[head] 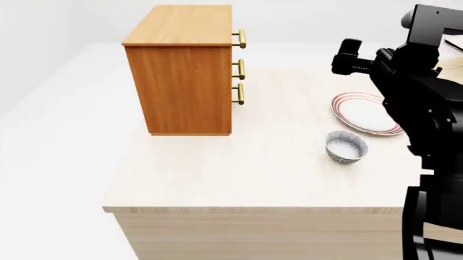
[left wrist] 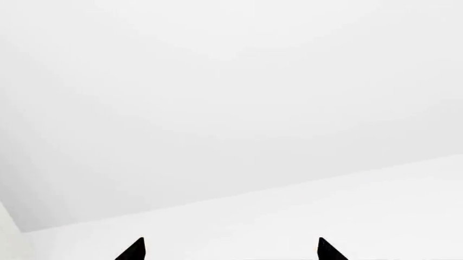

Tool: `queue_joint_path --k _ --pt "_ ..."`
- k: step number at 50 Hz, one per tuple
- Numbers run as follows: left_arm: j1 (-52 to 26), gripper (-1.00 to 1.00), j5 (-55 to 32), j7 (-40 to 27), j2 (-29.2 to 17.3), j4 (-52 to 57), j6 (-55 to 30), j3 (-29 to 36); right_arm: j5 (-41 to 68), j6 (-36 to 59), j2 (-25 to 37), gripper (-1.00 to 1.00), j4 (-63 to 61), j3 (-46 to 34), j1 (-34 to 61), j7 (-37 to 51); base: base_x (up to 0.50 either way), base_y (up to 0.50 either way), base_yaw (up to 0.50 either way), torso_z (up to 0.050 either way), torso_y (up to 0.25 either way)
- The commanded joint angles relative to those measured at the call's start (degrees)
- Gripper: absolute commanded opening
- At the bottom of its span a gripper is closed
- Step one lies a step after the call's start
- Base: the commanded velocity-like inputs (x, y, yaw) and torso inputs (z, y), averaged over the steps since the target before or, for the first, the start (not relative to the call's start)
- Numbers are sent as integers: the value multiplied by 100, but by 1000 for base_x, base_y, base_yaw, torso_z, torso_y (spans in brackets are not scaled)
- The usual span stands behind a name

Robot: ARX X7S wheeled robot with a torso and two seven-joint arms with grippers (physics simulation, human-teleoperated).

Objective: Open the top drawer of the cabinet and put the bowl in it.

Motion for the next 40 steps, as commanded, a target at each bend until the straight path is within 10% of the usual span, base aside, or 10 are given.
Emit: queue_joint_path --k 1,40 --pt "-23 100 2 34 -10 -1 -54 10 -30 -12 -28 100 87 -99 -26 -22 0 0 0 0 0" --pt "-117 100 3 58 -22 -2 -150 49 139 364 51 100 207 34 74 94 472 0 0 0 0"
